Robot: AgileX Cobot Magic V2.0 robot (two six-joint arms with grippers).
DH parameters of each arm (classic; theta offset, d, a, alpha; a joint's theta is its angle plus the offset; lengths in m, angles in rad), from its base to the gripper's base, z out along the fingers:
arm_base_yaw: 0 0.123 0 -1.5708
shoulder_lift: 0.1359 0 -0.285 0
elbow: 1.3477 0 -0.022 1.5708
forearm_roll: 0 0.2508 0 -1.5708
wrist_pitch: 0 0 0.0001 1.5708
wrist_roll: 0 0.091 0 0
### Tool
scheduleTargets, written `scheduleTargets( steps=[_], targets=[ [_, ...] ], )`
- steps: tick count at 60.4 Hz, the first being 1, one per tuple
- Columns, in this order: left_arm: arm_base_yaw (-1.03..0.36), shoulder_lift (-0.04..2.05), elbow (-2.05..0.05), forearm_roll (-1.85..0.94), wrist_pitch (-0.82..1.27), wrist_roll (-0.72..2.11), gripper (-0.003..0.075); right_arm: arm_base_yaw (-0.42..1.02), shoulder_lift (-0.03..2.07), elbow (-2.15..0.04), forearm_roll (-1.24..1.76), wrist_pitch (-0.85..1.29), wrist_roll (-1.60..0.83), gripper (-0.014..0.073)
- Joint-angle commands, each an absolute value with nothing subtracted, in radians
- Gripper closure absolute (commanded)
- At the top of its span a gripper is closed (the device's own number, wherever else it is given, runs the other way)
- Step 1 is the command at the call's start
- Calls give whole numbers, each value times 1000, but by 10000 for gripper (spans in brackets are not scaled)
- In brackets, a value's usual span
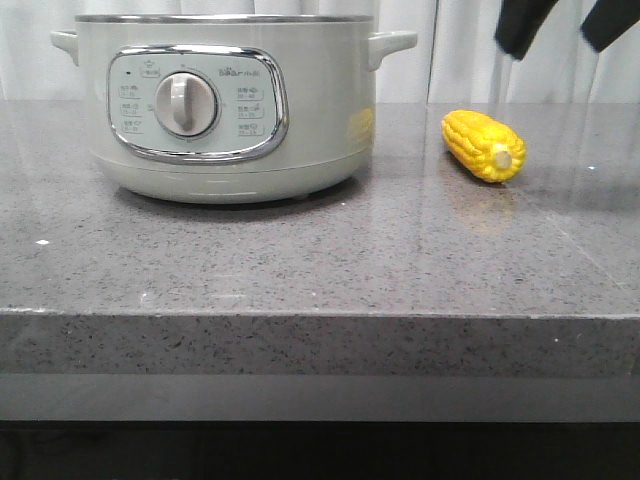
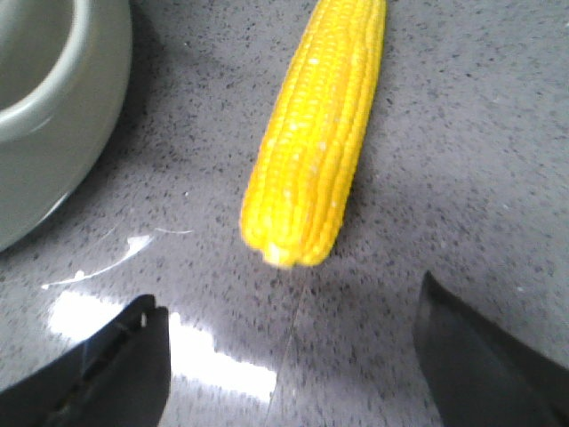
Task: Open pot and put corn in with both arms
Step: 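Grasp the yellow corn cob with the right gripper and lift it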
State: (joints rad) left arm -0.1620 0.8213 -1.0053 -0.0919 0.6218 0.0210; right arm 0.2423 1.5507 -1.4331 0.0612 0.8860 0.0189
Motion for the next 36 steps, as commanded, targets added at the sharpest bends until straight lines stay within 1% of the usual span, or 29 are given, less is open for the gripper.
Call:
scheduleTargets(
  steps=[1, 18, 36],
  targets=[
    [-160, 808, -1045, -99, 472, 21, 447, 243, 1584, -1519, 64, 862, 22, 13],
    [-160, 808, -1045, -99, 472, 21, 447, 243, 1737, -1617, 64, 862, 22, 13],
    [-160, 808, -1045, -99, 472, 21, 447, 243, 1816, -1618, 64, 794, 22, 13]
  ],
)
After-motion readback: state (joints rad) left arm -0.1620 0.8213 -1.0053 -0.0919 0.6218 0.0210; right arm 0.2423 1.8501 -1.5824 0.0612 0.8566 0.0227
